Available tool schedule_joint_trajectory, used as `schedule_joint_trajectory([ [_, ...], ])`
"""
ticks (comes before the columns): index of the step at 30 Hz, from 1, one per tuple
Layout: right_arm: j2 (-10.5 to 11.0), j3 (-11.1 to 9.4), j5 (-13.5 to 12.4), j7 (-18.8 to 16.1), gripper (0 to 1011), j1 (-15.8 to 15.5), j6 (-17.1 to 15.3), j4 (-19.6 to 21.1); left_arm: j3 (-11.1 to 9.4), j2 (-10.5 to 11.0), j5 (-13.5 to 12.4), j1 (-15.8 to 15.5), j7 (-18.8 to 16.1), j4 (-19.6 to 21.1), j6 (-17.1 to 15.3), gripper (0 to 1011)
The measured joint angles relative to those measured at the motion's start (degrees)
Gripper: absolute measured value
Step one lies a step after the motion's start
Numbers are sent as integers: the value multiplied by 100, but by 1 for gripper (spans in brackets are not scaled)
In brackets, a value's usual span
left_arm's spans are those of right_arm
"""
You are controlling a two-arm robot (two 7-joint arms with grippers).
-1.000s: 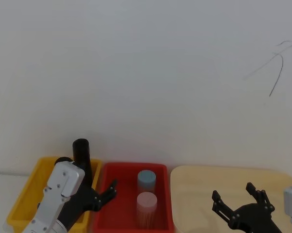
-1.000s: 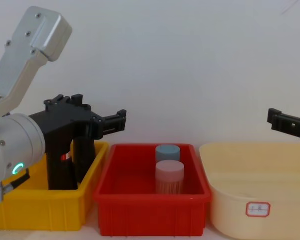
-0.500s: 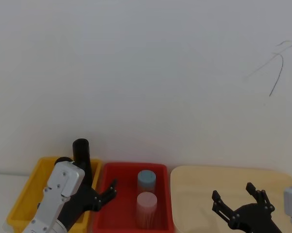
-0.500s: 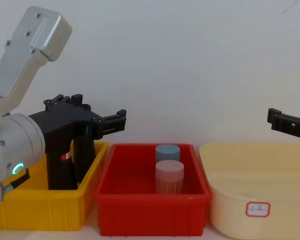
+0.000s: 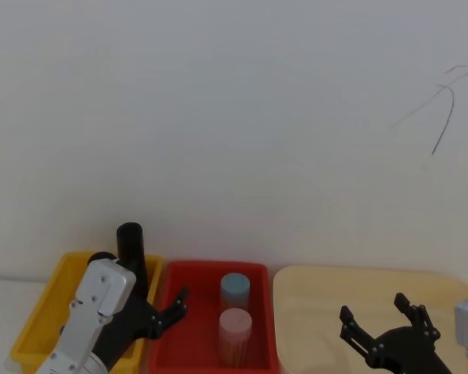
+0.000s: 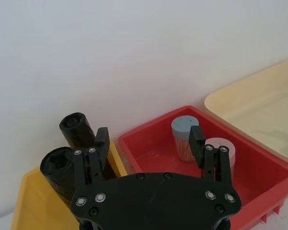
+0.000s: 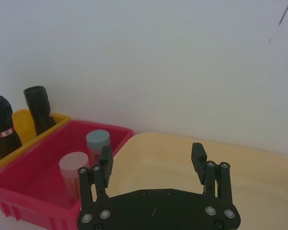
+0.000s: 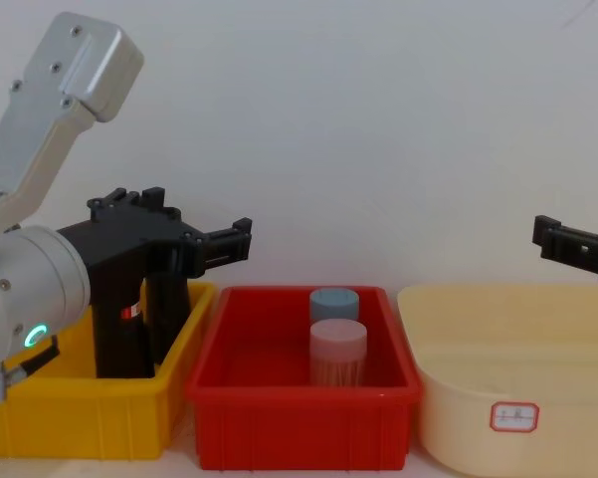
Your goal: Pick up the garbage bag with the one hand and transfer it to the other hand.
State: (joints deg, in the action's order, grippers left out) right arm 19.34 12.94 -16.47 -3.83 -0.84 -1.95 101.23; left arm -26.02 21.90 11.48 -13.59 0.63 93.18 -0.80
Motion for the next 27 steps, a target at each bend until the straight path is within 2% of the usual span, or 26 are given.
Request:
schedule_joint_trajectory([
  [27, 0, 0, 0, 0, 999, 0, 0, 0, 0, 0, 0, 0, 0, 0, 0, 1002],
])
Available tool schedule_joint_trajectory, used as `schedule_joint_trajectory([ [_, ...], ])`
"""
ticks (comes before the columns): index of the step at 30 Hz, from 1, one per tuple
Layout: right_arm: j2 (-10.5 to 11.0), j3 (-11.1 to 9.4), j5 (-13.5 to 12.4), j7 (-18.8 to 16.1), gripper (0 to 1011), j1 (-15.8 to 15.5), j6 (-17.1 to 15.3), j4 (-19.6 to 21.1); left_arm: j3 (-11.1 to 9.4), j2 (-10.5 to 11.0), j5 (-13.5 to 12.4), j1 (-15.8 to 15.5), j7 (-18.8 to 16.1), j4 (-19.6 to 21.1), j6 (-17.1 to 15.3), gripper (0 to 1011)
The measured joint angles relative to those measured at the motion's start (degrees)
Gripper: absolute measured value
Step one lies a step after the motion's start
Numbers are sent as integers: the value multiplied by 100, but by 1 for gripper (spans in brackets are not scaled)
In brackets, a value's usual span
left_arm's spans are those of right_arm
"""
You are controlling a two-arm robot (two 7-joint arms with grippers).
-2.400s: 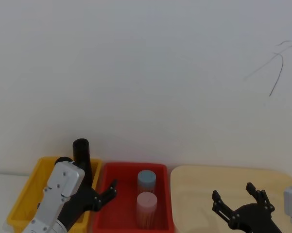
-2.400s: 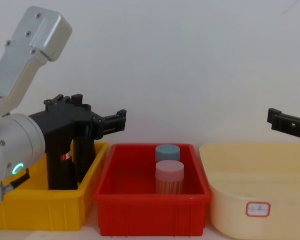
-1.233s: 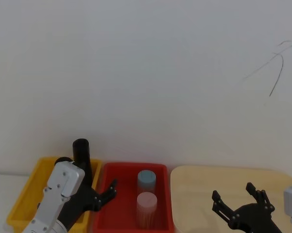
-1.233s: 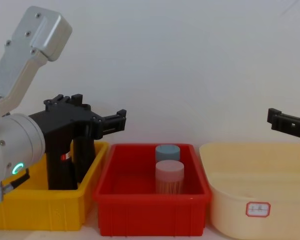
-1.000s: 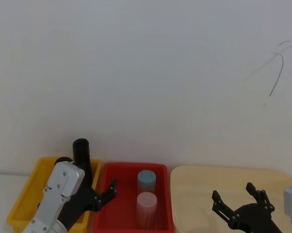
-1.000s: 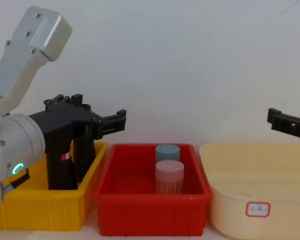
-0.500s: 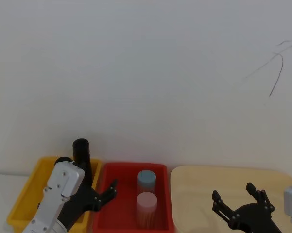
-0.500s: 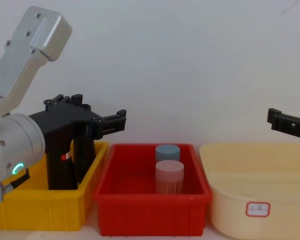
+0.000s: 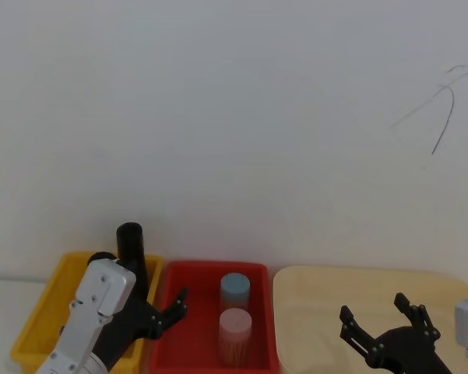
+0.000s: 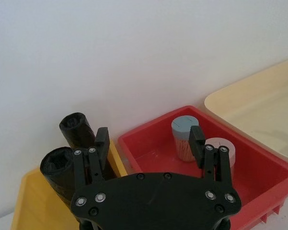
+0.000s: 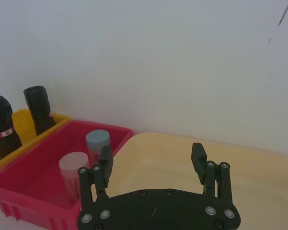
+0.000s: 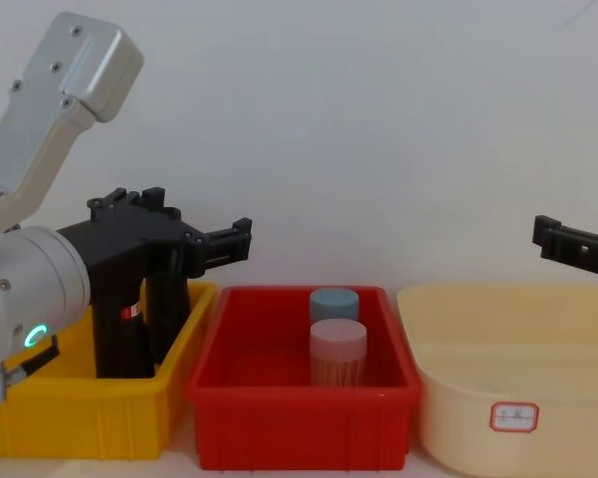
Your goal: Pick up the garbage bag with the one hand and transfer it to the other hand.
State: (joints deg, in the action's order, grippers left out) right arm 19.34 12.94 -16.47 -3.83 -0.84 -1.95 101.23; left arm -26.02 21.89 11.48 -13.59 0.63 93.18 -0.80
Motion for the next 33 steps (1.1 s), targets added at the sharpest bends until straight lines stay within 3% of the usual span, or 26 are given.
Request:
schedule_joint_trajectory([
  [15, 0, 0, 0, 0, 1000, 0, 0, 0, 54, 45, 3, 29, 7, 43, -43, 1002],
  [22, 0, 0, 0, 0, 1000, 0, 0, 0, 238, 226, 103, 161, 82, 198, -175, 1001],
  [33, 0, 0, 0, 0, 1000, 0, 0, 0, 715, 650, 482, 445, 365, 428, -499, 1001],
])
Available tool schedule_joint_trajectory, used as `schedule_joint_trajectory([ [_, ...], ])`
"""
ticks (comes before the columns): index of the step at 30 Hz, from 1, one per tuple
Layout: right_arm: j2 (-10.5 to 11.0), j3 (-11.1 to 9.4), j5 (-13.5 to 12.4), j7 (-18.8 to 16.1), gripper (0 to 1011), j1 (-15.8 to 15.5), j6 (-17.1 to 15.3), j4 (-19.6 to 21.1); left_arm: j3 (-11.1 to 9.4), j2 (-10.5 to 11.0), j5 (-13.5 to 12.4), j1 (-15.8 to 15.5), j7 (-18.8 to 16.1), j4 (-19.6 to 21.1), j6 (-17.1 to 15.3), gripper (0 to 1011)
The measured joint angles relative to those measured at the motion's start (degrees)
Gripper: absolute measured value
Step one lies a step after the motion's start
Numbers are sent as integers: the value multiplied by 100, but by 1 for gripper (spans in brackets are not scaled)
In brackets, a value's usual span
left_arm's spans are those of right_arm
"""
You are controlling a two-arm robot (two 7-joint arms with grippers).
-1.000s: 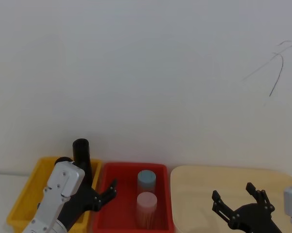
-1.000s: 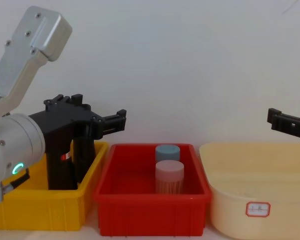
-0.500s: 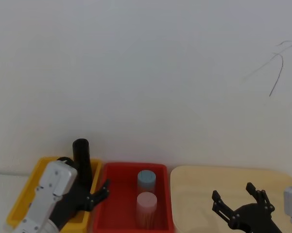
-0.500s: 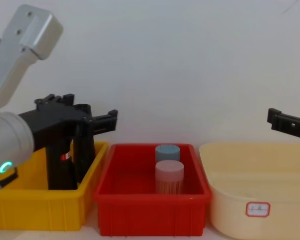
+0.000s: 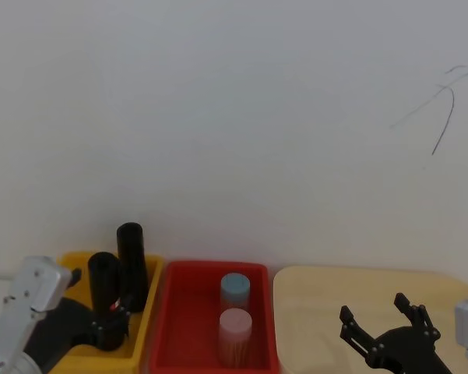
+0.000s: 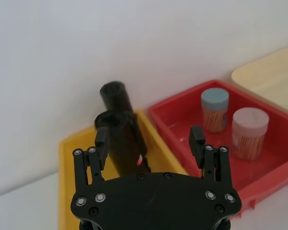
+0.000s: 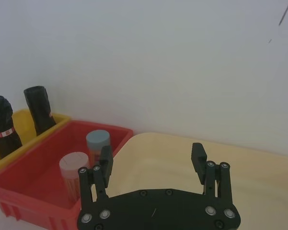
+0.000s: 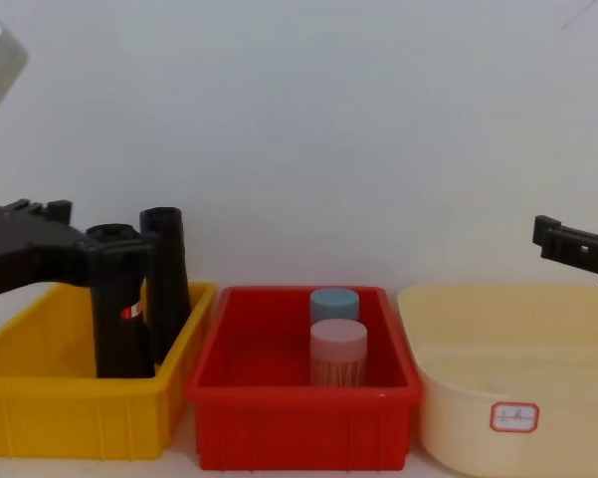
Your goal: Pick up the garbage bag with the one hand and transfer it to the other hand.
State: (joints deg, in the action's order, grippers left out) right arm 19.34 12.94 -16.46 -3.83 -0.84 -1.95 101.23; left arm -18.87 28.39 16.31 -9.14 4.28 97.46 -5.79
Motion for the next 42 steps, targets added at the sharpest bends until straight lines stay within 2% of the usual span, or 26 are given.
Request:
schedule_joint_trajectory([
  [5, 0, 0, 0, 0, 1000, 0, 0, 0, 151, 110, 163, 26, 129, 15, -221, 1001],
  [11, 0, 0, 0, 0, 1000, 0, 0, 0, 233, 131, 312, -42, 241, -35, -487, 1002],
  [22, 0, 0, 0, 0, 1000, 0, 0, 0, 315, -47, 536, -370, 301, -332, -1078, 1002],
  [32, 0, 0, 0, 0, 1000, 0, 0, 0, 315, -220, 575, -670, 287, -689, -1355, 1002],
  [42, 0, 0, 0, 0, 1000, 0, 0, 0, 160, -393, 466, -1082, 379, -1215, -1441, 1001],
])
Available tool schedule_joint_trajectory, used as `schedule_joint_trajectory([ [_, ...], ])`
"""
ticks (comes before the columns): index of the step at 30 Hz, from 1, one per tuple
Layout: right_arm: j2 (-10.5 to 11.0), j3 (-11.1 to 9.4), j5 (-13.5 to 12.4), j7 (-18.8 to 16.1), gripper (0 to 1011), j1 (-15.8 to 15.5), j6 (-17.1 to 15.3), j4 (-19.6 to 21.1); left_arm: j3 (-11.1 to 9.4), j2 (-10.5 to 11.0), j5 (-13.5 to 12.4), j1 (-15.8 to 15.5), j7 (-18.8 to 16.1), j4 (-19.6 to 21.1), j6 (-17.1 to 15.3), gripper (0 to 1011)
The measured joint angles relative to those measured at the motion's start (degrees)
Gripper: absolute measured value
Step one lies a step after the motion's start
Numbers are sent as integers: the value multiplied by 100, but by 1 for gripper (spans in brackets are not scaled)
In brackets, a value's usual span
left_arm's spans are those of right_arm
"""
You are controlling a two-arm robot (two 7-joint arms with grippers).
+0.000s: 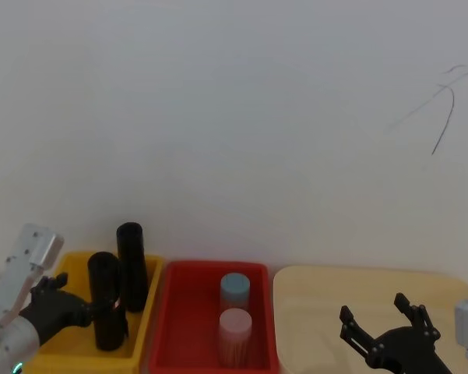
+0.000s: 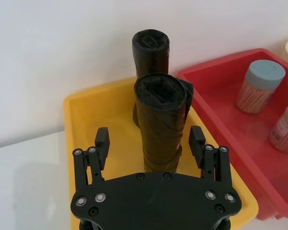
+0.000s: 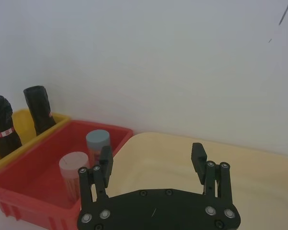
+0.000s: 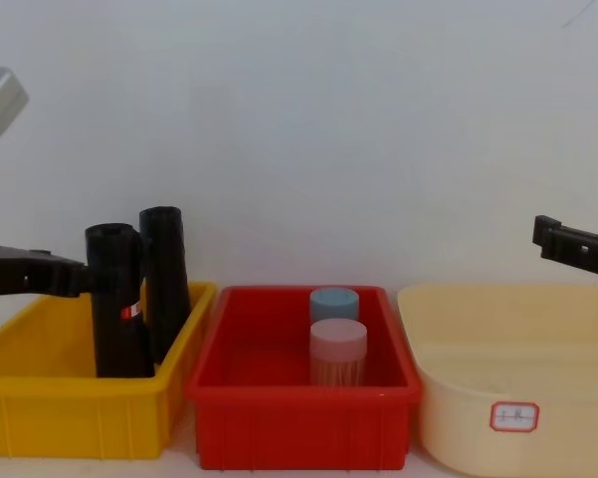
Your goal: Pick up the garbage bag with the one hand and transfer it to the other hand.
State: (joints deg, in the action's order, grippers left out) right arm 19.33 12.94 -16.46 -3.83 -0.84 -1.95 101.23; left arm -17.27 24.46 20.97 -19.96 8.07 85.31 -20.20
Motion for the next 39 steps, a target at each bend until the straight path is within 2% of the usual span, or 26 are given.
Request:
schedule_joint_trajectory([
  [18, 0, 0, 0, 0, 1000, 0, 0, 0, -366, -247, -316, -575, 349, -893, 248, 1001],
  [27, 0, 0, 0, 0, 1000, 0, 0, 0, -460, -344, -439, -739, 410, -1156, 328, 992],
  [39, 0, 0, 0, 0, 1000, 0, 0, 0, -524, -414, -524, -852, 446, -1333, 378, 686],
])
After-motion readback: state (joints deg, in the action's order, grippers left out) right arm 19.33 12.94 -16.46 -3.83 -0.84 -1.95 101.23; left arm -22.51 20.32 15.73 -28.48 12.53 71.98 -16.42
